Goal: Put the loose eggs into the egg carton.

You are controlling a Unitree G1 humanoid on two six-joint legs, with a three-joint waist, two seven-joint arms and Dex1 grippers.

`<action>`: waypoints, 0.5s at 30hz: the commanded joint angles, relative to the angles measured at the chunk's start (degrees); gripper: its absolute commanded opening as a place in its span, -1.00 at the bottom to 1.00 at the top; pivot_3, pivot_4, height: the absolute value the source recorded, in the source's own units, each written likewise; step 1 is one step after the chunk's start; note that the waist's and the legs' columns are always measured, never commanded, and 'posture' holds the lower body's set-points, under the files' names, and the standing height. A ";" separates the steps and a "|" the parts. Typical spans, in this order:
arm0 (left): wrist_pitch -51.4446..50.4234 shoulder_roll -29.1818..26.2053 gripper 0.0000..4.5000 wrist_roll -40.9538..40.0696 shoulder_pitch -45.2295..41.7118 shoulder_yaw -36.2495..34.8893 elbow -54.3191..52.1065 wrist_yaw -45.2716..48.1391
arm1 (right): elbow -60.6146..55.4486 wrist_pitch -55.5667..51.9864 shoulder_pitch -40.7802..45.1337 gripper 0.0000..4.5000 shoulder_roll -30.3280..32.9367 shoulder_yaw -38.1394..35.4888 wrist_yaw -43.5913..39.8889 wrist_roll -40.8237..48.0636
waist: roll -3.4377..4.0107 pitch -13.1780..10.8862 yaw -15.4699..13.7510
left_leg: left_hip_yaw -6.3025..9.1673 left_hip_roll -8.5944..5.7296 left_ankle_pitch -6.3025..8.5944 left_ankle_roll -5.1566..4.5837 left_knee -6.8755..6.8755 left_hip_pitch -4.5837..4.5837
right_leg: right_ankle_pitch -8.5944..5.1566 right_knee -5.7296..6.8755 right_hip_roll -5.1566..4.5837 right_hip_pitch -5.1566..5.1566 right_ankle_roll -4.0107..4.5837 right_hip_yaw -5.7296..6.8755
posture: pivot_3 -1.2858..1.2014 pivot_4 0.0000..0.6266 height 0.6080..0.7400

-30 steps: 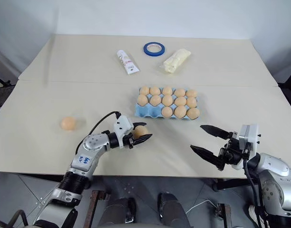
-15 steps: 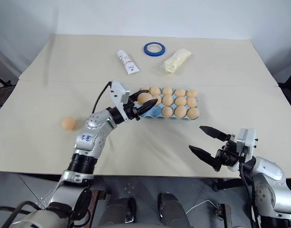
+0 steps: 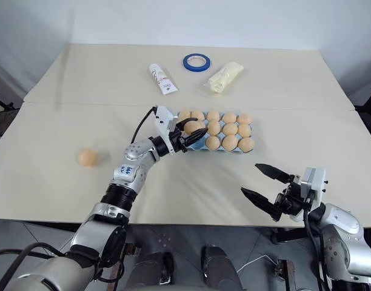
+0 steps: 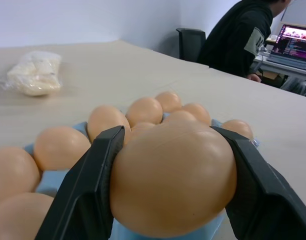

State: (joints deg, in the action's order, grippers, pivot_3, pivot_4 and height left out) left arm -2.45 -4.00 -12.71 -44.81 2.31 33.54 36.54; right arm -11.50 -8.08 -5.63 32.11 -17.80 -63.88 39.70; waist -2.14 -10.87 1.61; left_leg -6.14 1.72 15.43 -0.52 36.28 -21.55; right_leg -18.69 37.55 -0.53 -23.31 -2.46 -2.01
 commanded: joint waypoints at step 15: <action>-1.53 -2.65 0.98 0.00 1.50 0.01 -9.04 1.71 | -1.15 2.87 -1.91 1.00 -0.10 -3.26 1.45 1.41 | 0.00 0.00 0.05 | -0.02 0.00 -0.01 0.01 -0.01 -0.01 | 0.00 0.02 0.00 -0.01 0.00 -0.02 | 0.03 -0.52 1.00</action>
State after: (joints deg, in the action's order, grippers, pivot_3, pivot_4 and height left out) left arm -3.39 -5.72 -12.50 -44.25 2.33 30.72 37.65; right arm -11.45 -6.19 -7.60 31.58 -18.81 -62.15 39.77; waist -2.14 -10.87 1.66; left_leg -6.16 1.72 15.42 -0.50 36.26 -21.56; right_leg -18.69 37.57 -0.53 -23.34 -2.46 -2.02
